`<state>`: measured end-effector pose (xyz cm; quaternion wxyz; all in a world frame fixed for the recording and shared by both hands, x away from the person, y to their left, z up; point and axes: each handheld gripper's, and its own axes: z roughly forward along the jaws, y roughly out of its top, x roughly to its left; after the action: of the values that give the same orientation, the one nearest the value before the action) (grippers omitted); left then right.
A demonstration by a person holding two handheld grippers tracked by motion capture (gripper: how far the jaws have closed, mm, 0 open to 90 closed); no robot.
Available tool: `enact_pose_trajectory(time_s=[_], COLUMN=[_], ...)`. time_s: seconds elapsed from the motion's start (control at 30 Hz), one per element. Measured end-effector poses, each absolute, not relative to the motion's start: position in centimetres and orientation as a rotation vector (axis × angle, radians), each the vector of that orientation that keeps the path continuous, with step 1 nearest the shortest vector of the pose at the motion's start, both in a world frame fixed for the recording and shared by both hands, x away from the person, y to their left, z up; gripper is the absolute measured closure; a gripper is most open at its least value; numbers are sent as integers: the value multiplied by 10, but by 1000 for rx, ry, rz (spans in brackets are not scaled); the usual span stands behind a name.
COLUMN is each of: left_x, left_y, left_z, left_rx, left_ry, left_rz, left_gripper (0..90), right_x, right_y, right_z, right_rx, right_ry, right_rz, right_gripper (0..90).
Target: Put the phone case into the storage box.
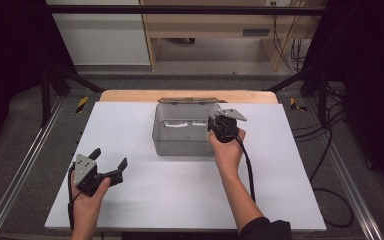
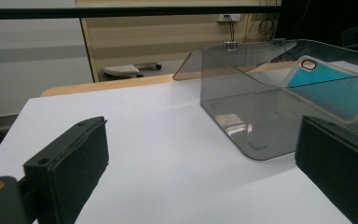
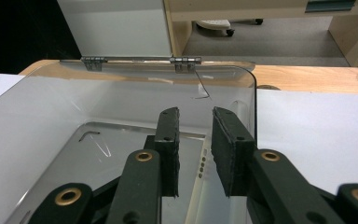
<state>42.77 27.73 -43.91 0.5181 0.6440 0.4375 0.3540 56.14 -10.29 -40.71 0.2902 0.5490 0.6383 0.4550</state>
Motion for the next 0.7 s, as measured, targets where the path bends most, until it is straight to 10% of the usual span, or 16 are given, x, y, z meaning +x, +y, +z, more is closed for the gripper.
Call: enact_pose_trajectory(time_s=[0.7], left_x=[428], left_y=[277], left_z=[-439], left_rx=[1543], left_ry=[1052], left_rz=[850], left_gripper=[23], right_x=[555], right_y=[-106], right_z=[-399], right_rx=[1431], right_ry=[1673], right_rz=[1253], right_gripper=[544])
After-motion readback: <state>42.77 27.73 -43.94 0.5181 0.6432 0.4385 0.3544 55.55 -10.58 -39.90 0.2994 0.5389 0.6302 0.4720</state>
